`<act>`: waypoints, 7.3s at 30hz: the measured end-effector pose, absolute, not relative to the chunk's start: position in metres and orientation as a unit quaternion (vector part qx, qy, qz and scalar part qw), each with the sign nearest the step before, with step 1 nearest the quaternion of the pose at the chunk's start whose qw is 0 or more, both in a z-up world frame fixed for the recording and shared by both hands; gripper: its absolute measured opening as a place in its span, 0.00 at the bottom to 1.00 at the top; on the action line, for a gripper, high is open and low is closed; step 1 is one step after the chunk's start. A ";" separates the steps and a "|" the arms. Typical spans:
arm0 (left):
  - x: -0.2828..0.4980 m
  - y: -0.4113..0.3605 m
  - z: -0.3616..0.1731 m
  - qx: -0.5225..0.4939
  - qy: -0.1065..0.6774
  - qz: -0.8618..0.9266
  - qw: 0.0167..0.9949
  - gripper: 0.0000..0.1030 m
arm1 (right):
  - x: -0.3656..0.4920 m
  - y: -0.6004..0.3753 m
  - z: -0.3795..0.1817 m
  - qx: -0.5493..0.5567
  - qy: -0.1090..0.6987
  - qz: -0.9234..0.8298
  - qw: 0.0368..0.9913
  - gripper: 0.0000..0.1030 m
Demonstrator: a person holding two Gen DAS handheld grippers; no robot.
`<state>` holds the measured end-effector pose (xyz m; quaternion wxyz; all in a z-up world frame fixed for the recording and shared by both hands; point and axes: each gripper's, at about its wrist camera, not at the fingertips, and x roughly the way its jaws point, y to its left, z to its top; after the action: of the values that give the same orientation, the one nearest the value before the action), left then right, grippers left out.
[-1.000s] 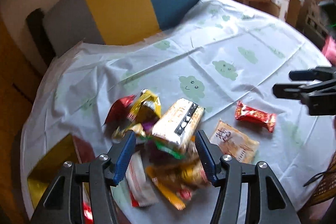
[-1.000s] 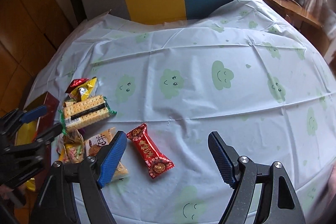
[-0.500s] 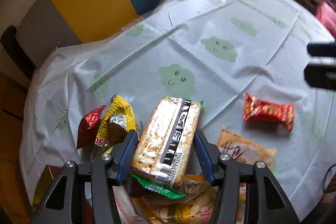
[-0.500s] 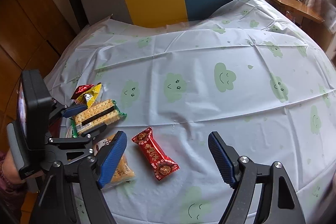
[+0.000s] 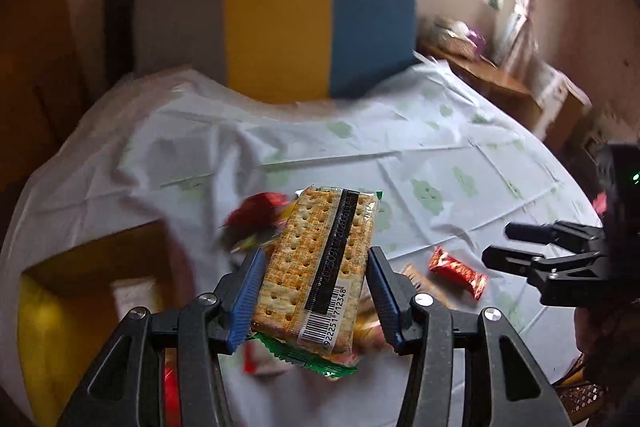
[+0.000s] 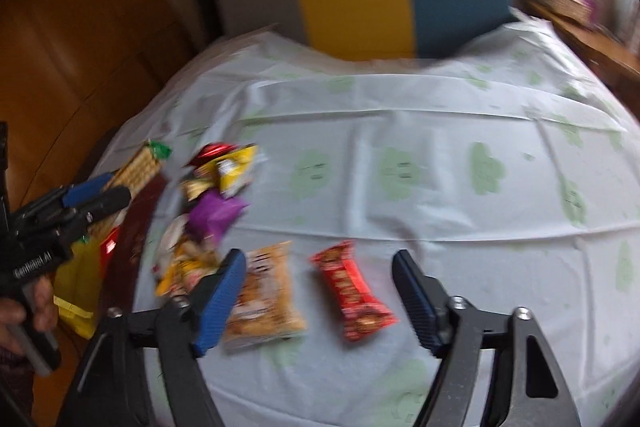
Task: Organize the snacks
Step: 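Place the cracker pack in the gold tin and open the left tool, then carry a white wrapped biscuit into the tin and release with the right tool, then grasp the yellow snack bag from the pile with the left tool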
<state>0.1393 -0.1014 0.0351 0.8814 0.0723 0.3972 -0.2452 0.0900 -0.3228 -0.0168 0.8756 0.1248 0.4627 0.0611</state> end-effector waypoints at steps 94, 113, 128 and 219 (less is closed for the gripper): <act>0.037 0.140 -0.012 -0.114 0.426 0.027 0.897 0.59 | 0.073 -0.061 0.014 0.062 0.453 0.297 0.838 0.06; 0.030 0.133 -0.013 -0.087 0.421 0.019 0.903 0.59 | 0.074 -0.055 -0.017 0.021 0.476 0.253 0.842 0.09; 0.025 0.098 -0.004 -0.046 0.415 -0.011 0.909 0.59 | 0.061 -0.117 -0.011 0.041 0.461 0.195 0.865 0.31; 0.227 -0.175 -0.021 0.114 0.496 -0.316 0.801 0.54 | 0.076 -0.345 -0.019 0.220 0.471 0.005 0.854 0.79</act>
<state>0.2269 -0.1754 -0.0208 0.8006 0.1144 0.4958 -0.3165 0.0765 -0.3448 -0.0193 0.8542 0.2196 0.4713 0.0052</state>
